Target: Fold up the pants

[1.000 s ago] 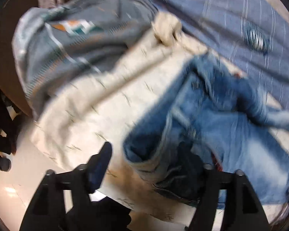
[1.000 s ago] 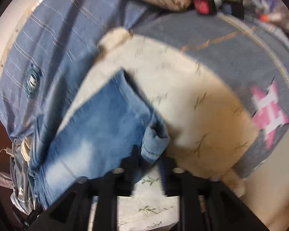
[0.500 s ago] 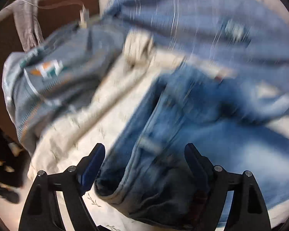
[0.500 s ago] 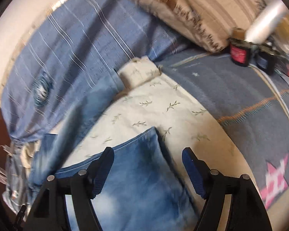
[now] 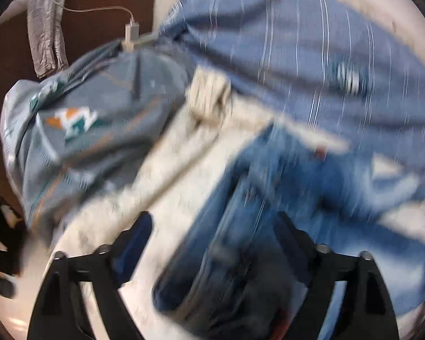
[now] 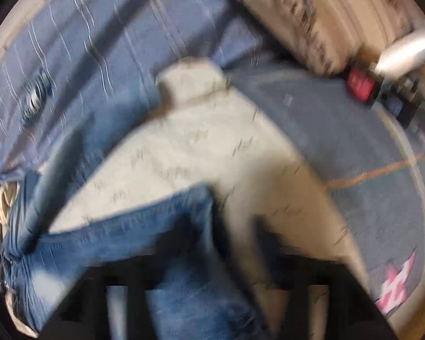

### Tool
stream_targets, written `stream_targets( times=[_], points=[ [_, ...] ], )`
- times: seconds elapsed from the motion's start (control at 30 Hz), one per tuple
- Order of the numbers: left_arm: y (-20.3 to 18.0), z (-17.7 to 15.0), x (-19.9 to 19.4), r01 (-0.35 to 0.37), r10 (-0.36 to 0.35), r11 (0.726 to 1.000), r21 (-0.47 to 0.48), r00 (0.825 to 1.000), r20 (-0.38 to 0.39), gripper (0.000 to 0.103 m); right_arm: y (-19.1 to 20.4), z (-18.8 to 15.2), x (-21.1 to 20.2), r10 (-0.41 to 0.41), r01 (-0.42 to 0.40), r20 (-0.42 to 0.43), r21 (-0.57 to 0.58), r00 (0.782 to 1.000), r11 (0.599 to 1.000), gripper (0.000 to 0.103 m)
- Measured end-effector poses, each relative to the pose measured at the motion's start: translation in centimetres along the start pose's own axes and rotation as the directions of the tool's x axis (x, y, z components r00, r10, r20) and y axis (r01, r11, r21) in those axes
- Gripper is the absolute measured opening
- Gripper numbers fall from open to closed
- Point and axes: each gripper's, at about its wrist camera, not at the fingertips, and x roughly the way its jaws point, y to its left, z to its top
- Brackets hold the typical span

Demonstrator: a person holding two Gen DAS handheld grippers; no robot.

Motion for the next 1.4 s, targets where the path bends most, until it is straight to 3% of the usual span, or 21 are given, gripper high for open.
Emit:
stream_targets(
  times=[0.1, 0.17, 0.23, 0.33, 0.5, 0.6, 0.63, 0.67, 0.73, 0.8, 0.87, 0.93, 0.97, 1.0, 1.03, 1.07, 1.1, 1.17, 1.2, 1.33, 1.4],
  points=[
    [-0.2, 3.6, 4.1, 0.107, -0.111, 0.992, -0.062, 0.992, -0.059, 0.096, -0.1, 1.8, -0.5, 0.076, -0.077, 0.043, 0.029, 0.996, 0.997, 0.079],
    [-1.3, 5.2, 8.2, 0.145, -0.158, 0.986, -0.081, 0.972, -0.177, 0.095, 0.8, 3.0, 0.5, 0.157, -0.158, 0.027, 0.015, 0.987, 0.987, 0.079],
    [-2.7, 6.6, 10.7, 0.19, -0.204, 0.978, -0.082, 0.955, -0.215, 0.088, 1.7, 3.8, 1.5, 0.181, -0.181, 0.023, -0.002, 0.983, 0.983, 0.079],
    [-5.2, 8.5, 12.0, 0.216, -0.215, 0.976, -0.019, 0.957, -0.196, 0.088, 3.2, 6.0, 3.9, 0.218, -0.218, -0.002, -0.041, 0.976, 0.975, 0.079],
    [-7.7, 9.7, 16.9, 0.179, -0.16, 0.983, 0.045, 0.948, -0.276, 0.082, 6.0, 10.4, 7.7, 0.237, -0.234, 0.02, -0.108, 0.971, 0.966, 0.079],
    [-7.9, 9.4, 18.8, 0.153, -0.132, 0.987, 0.043, 0.939, -0.318, 0.029, 7.6, 11.6, 10.8, 0.25, -0.255, -0.059, -0.121, 0.967, 0.959, 0.075],
    [-8.1, 9.2, 19.2, 0.139, -0.113, 0.989, 0.058, 0.937, -0.331, 0.007, 8.0, 11.5, 11.7, 0.265, -0.277, -0.109, -0.118, 0.958, 0.954, 0.064],
    [-8.1, 9.2, 19.3, 0.125, -0.098, 0.99, 0.062, 0.939, -0.33, 0.007, 8.6, 11.3, 12.2, 0.232, -0.252, -0.148, -0.13, 0.961, 0.959, 0.039],
    [-7.6, 9.5, 18.0, 0.102, -0.091, 0.994, 0.036, 0.967, -0.239, 0.007, 8.9, 11.0, 11.2, 0.19, -0.209, -0.125, -0.16, 0.974, 0.965, 0.029],
    [-7.6, 9.7, 15.2, 0.046, -0.041, 0.997, 0.056, 0.995, -0.086, 0.006, 8.7, 11.2, 8.2, 0.169, -0.174, -0.044, -0.174, 0.985, 0.969, 0.022],
    [-7.4, 9.0, 11.3, -0.03, 0.024, 0.998, 0.057, 0.993, 0.115, 0.006, 8.4, 11.5, 3.8, 0.137, -0.118, 0.087, -0.2, 0.987, 0.973, 0.018],
    [-7.6, 8.1, 10.5, -0.085, 0.072, 0.995, 0.061, 0.979, 0.191, 0.007, 7.8, 11.7, -0.7, 0.107, -0.061, 0.237, -0.193, 0.966, 0.979, 0.018],
    [-7.8, 7.8, 12.2, -0.077, 0.068, 0.994, 0.083, 0.991, 0.111, 0.007, 7.3, 11.4, -1.8, 0.067, -0.018, 0.291, -0.166, 0.954, 0.986, 0.018],
    [-8.0, 7.6, 14.0, -0.061, 0.06, 0.993, 0.099, 0.998, 0.014, 0.007, 7.3, 11.6, -1.1, 0.052, -0.009, 0.272, -0.155, 0.961, 0.988, 0.02],
    [-8.0, 7.0, 16.2, -0.063, 0.075, 0.992, 0.111, 0.991, -0.107, 0.008, 6.8, 11.8, 0.6, 0.053, -0.026, 0.188, -0.146, 0.981, 0.989, 0.021],
    [-8.0, 6.5, 17.2, -0.069, 0.09, 0.989, 0.13, 0.983, -0.162, 0.01, 5.9, 11.8, 3.1, 0.084, -0.079, 0.041, -0.111, 0.996, 0.991, 0.031],
    [-7.9, 6.1, 17.5, -0.073, 0.099, 0.986, 0.149, 0.979, -0.176, 0.012, 4.9, 11.3, 4.8, 0.106, -0.109, -0.057, -0.057, 0.993, 0.992, 0.048],
    [-7.6, 5.7, 17.0, -0.102, 0.126, 0.98, 0.171, 0.983, -0.137, 0.043, 3.3, 10.5, 6.0, 0.159, -0.159, -0.093, 0.01, 0.983, 0.987, 0.072],
    [-7.1, 5.9, 16.5, -0.108, 0.129, 0.981, 0.161, 0.983, -0.128, 0.05, 2.7, 10.4, 5.9, 0.182, -0.181, -0.064, 0.024, 0.981, 0.983, 0.072],
    [-5.2, 7.8, 13.6, 0.057, -0.057, 0.998, 0.006, 0.997, -0.05, 0.064, 3.0, 13.0, 6.8, 0.273, -0.271, -0.03, 0.057, 0.962, 0.961, 0.073],
    [-5.3, 8.6, 13.4, 0.083, -0.084, 0.996, -0.022, 0.996, -0.023, 0.075, 4.2, 14.2, 7.7, 0.274, -0.274, -0.028, 0.015, 0.961, 0.962, 0.073]
  ],
)
